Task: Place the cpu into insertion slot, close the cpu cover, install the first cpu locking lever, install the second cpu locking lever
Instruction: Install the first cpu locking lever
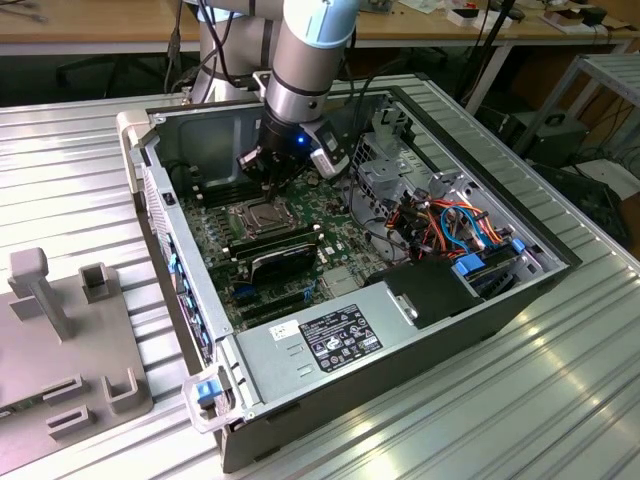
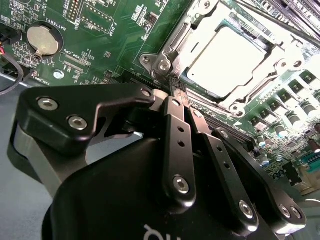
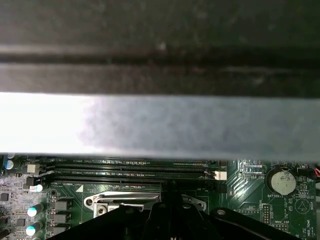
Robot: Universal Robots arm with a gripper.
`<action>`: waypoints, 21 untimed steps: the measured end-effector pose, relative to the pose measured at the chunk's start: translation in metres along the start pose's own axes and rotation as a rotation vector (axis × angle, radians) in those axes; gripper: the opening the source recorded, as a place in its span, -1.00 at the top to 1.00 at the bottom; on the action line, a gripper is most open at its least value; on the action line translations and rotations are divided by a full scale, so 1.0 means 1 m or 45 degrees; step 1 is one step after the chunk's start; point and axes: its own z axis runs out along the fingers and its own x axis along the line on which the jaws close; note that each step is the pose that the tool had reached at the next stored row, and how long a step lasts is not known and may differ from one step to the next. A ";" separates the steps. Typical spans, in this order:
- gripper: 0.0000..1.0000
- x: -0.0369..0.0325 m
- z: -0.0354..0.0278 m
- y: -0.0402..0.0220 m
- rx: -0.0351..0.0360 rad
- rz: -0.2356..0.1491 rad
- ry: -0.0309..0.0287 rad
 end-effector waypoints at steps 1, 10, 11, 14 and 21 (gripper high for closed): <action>0.79 -0.0004 -0.0002 -0.0002 0.0000 0.000 0.0003; 0.79 -0.0035 -0.0033 0.0005 -0.0034 0.000 -0.0011; 0.79 -0.0038 -0.0042 0.0009 -0.0061 -0.001 -0.0018; 0.79 -0.0036 -0.0060 0.0009 -0.0085 -0.001 -0.0010; 0.79 -0.0034 -0.0116 0.0016 -0.0125 -0.001 -0.0010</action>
